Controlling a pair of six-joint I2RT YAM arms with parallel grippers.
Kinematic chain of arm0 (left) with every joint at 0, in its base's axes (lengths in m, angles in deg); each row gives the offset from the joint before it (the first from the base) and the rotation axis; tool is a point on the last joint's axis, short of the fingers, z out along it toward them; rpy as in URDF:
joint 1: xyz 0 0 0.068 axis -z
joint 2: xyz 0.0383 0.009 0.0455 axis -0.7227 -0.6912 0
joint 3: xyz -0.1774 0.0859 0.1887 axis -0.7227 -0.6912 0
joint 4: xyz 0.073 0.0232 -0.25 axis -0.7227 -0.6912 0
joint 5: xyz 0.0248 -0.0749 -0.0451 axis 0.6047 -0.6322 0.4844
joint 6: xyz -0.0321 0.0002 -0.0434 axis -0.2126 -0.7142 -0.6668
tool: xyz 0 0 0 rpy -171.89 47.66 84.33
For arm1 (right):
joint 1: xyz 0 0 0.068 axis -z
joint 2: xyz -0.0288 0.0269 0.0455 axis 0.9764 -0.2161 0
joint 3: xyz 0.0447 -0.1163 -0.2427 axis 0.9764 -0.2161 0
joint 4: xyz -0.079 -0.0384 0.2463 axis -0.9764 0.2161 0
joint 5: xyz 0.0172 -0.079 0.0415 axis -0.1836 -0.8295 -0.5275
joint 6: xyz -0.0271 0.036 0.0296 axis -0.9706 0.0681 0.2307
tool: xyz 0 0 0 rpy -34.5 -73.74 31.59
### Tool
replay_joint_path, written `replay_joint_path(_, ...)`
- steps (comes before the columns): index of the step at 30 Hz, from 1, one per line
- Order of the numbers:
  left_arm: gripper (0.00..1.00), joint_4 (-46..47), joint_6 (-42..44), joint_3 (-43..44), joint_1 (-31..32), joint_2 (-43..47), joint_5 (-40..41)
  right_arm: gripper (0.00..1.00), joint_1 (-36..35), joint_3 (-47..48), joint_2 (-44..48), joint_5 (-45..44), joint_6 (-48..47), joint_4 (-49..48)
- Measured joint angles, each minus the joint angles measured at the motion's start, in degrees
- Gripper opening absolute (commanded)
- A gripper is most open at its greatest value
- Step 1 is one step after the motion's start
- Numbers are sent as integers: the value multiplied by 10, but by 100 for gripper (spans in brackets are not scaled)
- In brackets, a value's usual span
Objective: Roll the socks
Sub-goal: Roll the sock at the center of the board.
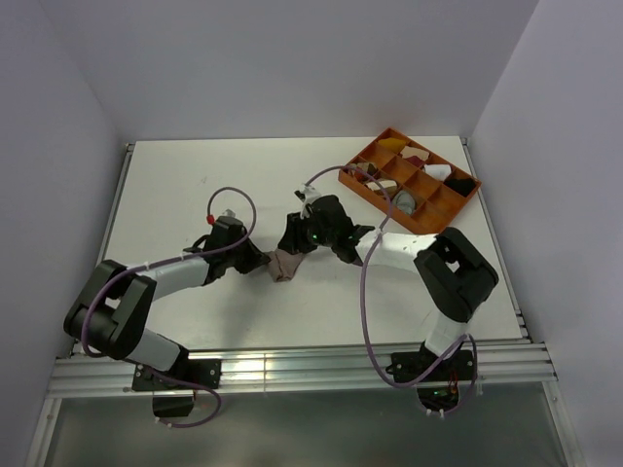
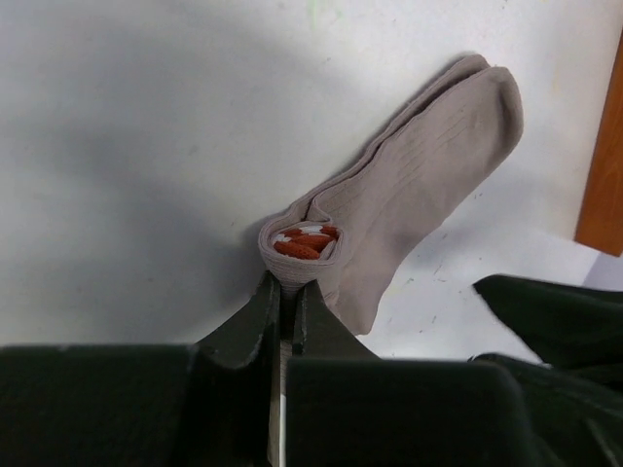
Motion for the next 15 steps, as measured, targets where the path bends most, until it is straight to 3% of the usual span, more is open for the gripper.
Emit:
replay_joint_path(6, 0, -77, 68, 73, 0, -32, 4, 39, 7, 40, -28, -53, -18, 65)
replay_joint_path(15, 0, -179, 113, 146, 0, -71, 28, 37, 7, 56, -83, -98, -15, 102)
